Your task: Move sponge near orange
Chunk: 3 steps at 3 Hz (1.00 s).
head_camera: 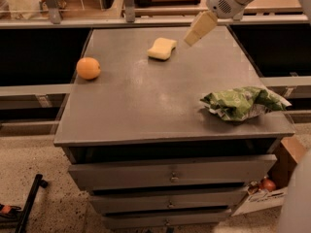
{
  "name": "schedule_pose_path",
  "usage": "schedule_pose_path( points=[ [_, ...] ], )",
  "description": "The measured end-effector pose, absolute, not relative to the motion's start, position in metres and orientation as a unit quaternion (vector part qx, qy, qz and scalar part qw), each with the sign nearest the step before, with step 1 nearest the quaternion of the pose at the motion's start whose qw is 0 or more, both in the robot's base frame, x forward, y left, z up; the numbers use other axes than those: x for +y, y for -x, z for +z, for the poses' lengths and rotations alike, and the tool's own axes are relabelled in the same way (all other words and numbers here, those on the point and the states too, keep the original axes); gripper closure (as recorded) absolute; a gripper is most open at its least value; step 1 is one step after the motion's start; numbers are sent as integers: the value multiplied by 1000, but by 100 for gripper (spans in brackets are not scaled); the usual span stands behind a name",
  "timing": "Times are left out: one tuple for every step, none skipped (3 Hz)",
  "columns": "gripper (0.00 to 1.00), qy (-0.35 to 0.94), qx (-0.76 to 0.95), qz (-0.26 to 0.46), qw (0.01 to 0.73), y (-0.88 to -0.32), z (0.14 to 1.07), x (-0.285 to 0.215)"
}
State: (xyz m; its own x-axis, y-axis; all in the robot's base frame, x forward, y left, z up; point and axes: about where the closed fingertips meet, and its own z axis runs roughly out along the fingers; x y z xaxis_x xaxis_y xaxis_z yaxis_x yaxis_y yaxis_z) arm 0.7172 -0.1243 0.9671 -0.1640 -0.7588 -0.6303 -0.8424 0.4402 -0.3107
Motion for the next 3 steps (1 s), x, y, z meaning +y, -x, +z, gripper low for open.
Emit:
schedule_pose_path(
  points=[
    [0, 472, 777, 79, 409, -745, 957, -113],
    [0, 404, 792, 80, 451, -774, 944, -96],
    [0, 406, 791, 80, 451, -773, 944, -95]
  ],
)
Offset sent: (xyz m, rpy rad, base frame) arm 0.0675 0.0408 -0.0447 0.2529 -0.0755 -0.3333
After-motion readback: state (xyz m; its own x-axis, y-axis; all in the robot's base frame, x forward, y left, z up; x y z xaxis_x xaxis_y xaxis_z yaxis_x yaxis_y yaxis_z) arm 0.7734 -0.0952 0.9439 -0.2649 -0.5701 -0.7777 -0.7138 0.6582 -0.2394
